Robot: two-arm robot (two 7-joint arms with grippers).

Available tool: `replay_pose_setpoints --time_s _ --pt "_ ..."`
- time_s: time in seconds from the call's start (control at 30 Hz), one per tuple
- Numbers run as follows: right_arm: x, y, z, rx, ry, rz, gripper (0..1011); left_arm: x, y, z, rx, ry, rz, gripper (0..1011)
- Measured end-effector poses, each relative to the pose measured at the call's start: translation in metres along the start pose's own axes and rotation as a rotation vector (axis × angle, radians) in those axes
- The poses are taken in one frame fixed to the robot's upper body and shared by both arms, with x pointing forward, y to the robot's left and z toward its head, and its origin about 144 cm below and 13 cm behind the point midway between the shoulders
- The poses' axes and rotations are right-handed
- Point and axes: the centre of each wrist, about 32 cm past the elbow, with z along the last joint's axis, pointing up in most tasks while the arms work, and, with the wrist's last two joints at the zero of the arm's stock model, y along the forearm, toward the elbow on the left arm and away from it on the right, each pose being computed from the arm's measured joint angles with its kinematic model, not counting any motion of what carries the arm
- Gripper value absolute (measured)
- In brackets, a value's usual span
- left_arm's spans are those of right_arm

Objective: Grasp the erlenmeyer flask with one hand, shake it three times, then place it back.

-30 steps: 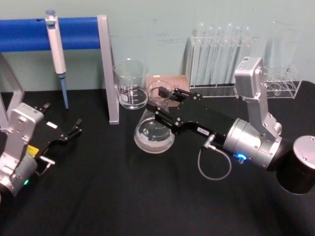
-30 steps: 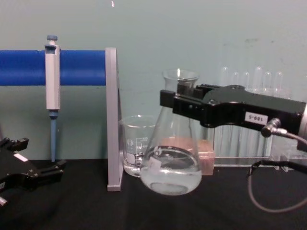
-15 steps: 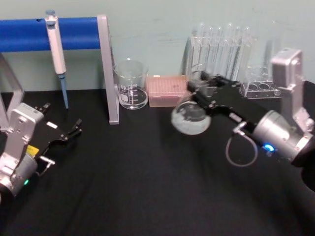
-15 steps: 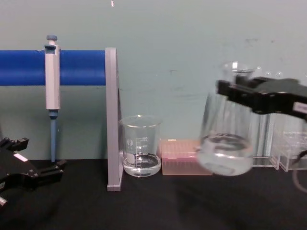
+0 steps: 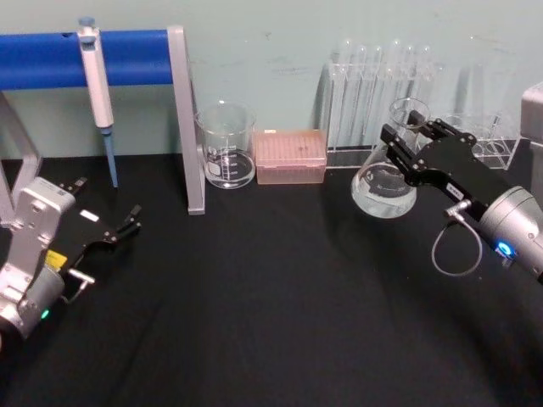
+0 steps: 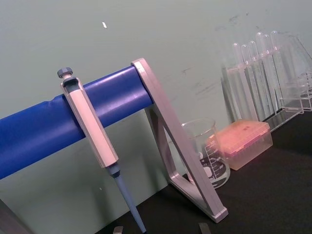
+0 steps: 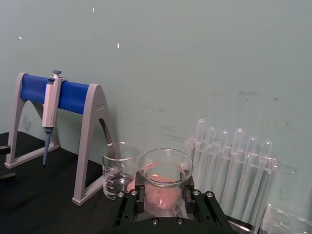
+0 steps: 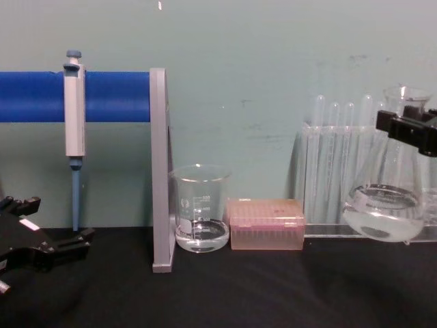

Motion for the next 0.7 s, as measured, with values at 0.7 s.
replay_pose_setpoints --time_s 0.7 --pt "-0.033 0.021 0.001 0.007 0.017 0.242 449 0.0 0.0 0.0 0.0 0.0 0.0 1001"
